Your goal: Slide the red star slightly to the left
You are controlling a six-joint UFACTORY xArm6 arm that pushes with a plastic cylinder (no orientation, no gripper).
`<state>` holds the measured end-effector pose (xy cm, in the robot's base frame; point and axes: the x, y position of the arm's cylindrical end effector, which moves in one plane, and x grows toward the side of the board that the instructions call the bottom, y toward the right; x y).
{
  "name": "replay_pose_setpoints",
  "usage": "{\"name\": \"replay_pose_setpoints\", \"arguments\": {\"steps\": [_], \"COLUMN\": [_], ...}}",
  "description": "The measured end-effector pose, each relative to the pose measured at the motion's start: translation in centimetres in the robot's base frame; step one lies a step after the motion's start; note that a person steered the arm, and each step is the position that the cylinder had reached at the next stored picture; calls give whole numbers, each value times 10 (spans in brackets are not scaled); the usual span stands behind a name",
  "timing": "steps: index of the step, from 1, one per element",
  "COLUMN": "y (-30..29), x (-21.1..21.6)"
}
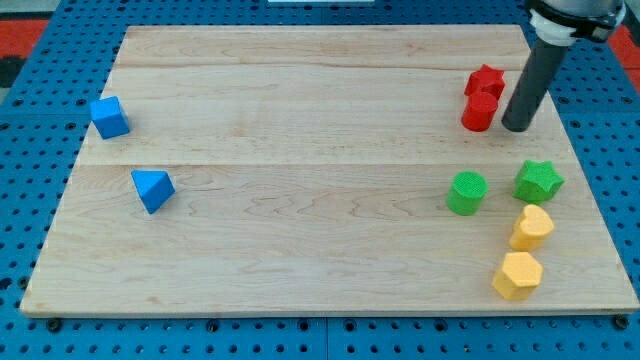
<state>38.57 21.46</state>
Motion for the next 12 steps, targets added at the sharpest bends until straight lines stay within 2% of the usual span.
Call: {"name": "replay_pose_setpoints", "arguments": {"steps": [1, 2, 3, 5, 7, 8, 9, 10, 11, 12], "y": [-98, -58, -77, -60, -225, -210, -243, -291, -291, -273], "x": [-11, -11, -45, -80, -109, -127, -139, -94, -45, -71]}}
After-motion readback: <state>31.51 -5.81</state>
